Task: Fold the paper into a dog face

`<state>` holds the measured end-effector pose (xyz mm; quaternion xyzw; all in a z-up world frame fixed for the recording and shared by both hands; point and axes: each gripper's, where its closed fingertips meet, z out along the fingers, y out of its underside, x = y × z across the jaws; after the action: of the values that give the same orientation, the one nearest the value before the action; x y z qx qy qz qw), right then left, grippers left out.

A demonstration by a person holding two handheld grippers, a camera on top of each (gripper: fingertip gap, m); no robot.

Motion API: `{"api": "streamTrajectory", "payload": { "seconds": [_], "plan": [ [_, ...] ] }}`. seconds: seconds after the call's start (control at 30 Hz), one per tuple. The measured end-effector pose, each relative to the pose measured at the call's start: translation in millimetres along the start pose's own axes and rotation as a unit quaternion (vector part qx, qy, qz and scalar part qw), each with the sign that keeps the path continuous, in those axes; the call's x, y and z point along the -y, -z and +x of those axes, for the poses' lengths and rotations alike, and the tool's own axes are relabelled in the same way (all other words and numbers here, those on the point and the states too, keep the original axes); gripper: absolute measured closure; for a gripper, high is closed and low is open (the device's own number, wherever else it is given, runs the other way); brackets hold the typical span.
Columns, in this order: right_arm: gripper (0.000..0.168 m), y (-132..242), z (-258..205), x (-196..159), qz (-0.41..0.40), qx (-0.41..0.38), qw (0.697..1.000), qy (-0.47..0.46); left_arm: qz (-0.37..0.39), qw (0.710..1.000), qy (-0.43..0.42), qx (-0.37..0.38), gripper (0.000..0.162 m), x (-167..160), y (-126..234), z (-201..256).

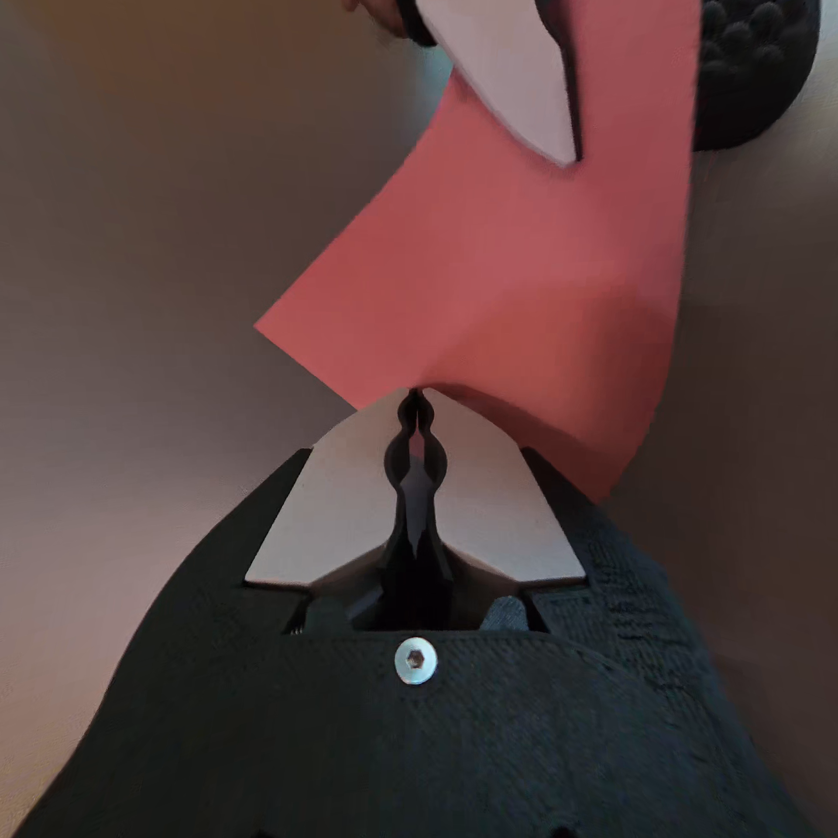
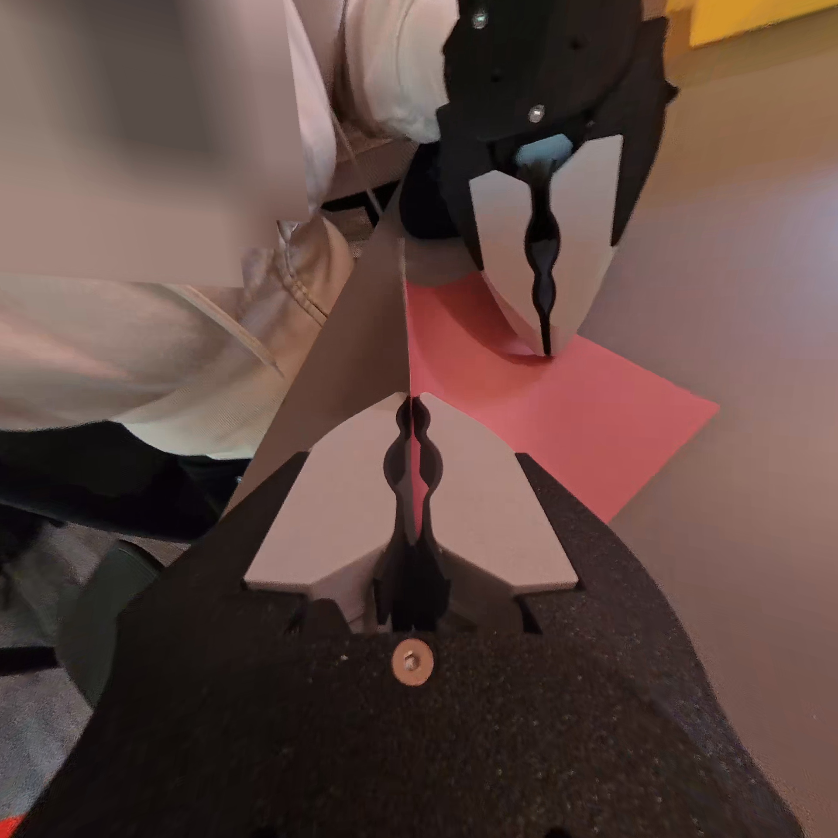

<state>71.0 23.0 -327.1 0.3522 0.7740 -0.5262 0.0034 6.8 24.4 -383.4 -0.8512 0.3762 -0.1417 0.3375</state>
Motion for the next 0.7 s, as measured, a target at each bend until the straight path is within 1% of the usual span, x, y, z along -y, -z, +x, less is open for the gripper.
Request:
{"api": "streamTrajectory", "payload": {
  "seconds": [0.07, 0.13, 0.17, 0.27, 0.37, 0.47, 0.57, 0.7],
  "plan": [
    [0.168, 3, 15, 2, 0.010, -0.015, 0.998, -0.055, 0.005, 1.000, 0.012, -0.013, 0.162, 0, 0, 0],
    [0.168, 4, 26, 3, 0.021, -0.012, 0.993, -0.119, 0.012, 1.000, 0.016, -0.024, 0.162, 0, 0, 0],
    [0.168, 3, 33, 0, 0.012, -0.017, 0.988, -0.150, 0.018, 0.999, 0.012, -0.029, 0.162, 0, 0, 0],
    [0.168, -3, 42, -14, -0.033, 0.004, 0.973, -0.227, 0.030, 0.998, 0.016, -0.045, 0.162, 0, 0, 0],
    [0.168, -6, 52, -22, -0.050, 0.000, 0.955, -0.291, 0.030, 0.998, 0.018, -0.046, 0.162, 0, 0, 0],
    [0.168, -8, 61, -25, -0.053, -0.006, 0.942, -0.331, 0.031, 0.997, 0.028, -0.057, 0.162, 0, 0, 1],
    [0.168, -9, 64, -25, -0.061, 0.005, 0.930, -0.362, 0.032, 0.997, 0.034, -0.063, 0.162, 0, 0, 1],
    [0.168, -6, 68, -21, -0.049, 0.014, 0.920, -0.388, 0.032, 0.997, 0.035, -0.065, 0.162, 0, 0, 1]
  ]
}}
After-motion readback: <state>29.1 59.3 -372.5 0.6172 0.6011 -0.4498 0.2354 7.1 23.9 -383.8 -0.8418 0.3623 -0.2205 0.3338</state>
